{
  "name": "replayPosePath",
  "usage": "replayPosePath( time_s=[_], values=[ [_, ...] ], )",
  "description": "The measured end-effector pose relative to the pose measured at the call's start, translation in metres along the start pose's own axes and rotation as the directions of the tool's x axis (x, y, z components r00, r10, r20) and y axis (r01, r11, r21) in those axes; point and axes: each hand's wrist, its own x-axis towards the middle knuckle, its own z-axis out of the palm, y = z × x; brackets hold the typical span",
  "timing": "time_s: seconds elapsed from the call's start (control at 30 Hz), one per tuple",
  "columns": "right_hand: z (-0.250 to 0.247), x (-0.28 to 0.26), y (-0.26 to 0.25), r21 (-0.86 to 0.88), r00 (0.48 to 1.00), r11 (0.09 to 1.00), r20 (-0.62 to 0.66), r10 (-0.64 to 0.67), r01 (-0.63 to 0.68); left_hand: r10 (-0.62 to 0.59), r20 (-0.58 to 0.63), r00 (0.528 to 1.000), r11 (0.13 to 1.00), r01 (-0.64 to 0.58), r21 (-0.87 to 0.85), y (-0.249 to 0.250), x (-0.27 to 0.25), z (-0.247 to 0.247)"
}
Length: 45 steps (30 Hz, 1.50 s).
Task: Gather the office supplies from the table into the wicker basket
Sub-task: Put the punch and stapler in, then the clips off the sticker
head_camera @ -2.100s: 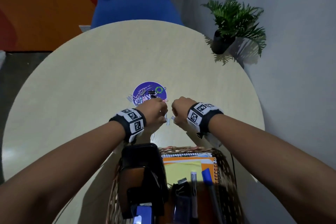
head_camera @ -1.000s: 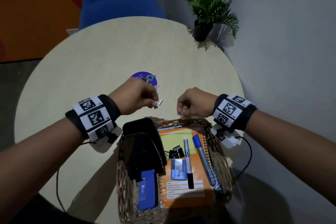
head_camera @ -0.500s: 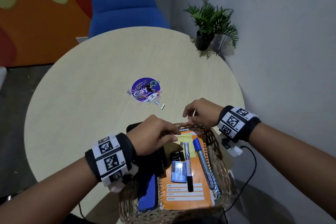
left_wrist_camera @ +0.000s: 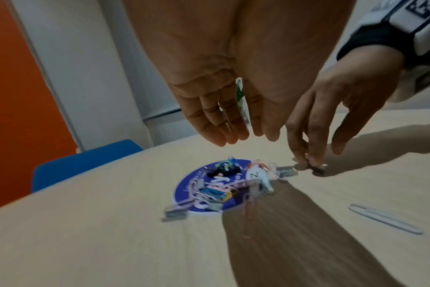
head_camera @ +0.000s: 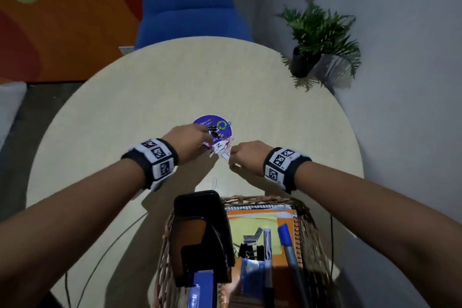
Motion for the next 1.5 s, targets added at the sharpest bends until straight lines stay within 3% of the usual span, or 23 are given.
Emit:
replayPosePath(
  time_s=[0.1, 0.3, 0.47, 0.73, 0.93, 1.07, 1.2, 1.33, 1.5],
  values=[
    [0.013, 0.014, 0.000, -0.041, 1.000, 0.999, -0.009, -0.026, 0.025, 0.051, 0.041, 0.998, 0.998, -0.050, -0.030, 0.018, 0.025, 0.023],
    [0.024, 0.017, 0.011, -0.022, 1.000, 0.999, 0.002, 0.027, -0.027, 0.045, -0.035, 0.998, 0.992, -0.049, -0.118, 0.023, 0.043, 0.052],
    [0.022, 0.001, 0.029, 0.178, 0.981, 0.965, 0.016, 0.195, -0.195, 0.031, -0.032, 0.999, 0.990, -0.035, -0.137, 0.020, 0.046, 0.054],
    [-0.014, -0.047, 0.041, 0.348, 0.969, 0.916, -0.065, 0.237, -0.201, 0.048, -0.046, 0.998, 0.993, -0.053, -0.104, 0.028, 0.050, 0.043],
    [-0.022, -0.090, 0.011, 0.518, 0.962, 0.848, -0.163, 0.221, -0.107, 0.053, -0.135, 0.989, 0.953, -0.091, -0.290, 0.031, 0.005, -0.012],
    [-0.017, -0.114, -0.018, 0.549, 0.981, 0.835, -0.131, 0.140, -0.046, 0.103, -0.241, 0.965, 0.931, -0.179, -0.319, 0.047, -0.047, -0.037],
    [-0.008, -0.127, -0.030, 0.500, 0.995, 0.863, -0.025, 0.096, -0.071, 0.139, -0.163, 0.977, 0.947, -0.179, -0.265, 0.079, -0.084, -0.028],
    [-0.013, -0.129, -0.022, 0.454, 0.987, 0.882, -0.032, 0.159, -0.127, 0.193, -0.053, 0.980, 0.973, -0.198, -0.119, 0.112, -0.104, -0.009],
    [-0.024, -0.111, -0.008, 0.426, 0.974, 0.889, -0.066, 0.215, -0.167, 0.252, -0.145, 0.957, 0.948, -0.274, -0.162, 0.128, -0.124, 0.010]
  ],
)
